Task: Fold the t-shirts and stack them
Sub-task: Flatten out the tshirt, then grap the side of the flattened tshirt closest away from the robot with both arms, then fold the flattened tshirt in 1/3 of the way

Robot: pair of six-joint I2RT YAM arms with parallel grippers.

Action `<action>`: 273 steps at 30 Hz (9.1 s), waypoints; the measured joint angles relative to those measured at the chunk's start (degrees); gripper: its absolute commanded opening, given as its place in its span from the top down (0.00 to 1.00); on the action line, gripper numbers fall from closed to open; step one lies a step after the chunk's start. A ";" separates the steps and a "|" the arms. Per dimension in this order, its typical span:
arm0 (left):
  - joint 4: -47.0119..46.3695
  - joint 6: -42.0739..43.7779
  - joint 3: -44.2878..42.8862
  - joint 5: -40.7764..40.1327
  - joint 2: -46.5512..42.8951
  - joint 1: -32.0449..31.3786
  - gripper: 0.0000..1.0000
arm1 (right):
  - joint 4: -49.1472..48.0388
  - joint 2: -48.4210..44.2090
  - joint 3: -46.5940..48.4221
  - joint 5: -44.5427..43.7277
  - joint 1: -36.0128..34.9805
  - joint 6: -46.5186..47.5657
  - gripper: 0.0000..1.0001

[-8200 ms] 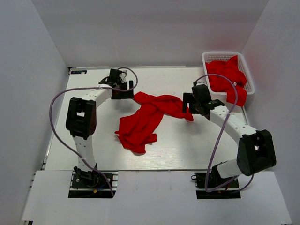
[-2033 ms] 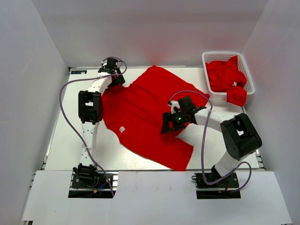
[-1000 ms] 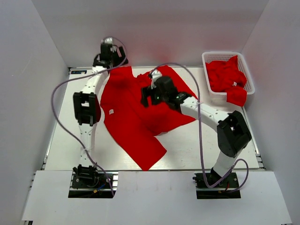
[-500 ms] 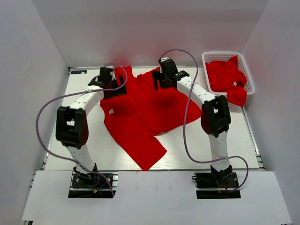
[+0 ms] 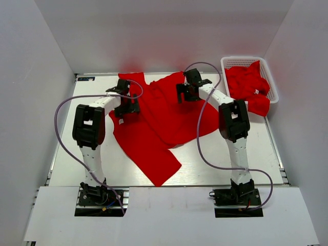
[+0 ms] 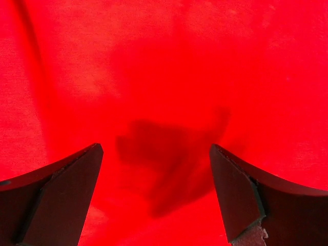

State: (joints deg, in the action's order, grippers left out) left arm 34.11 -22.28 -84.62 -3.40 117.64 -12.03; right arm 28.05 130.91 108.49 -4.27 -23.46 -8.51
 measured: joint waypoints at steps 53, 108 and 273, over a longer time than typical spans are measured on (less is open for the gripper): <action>4.55 0.79 18.97 -0.44 -33.94 4.22 0.00 | -11.23 -55.71 -56.19 -9.44 2.27 -16.72 0.10; 6.25 -21.16 53.94 6.62 -49.57 -2.40 1.00 | 1.03 -55.10 -63.41 -15.52 2.45 -23.69 0.10; -17.57 2.89 18.56 3.52 -13.79 1.42 0.00 | -4.94 -23.98 -34.62 0.31 9.49 -15.04 0.10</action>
State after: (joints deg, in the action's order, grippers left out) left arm 16.53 -19.40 -66.06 0.12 103.85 -10.61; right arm 23.11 106.94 73.87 -3.97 -13.98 -23.55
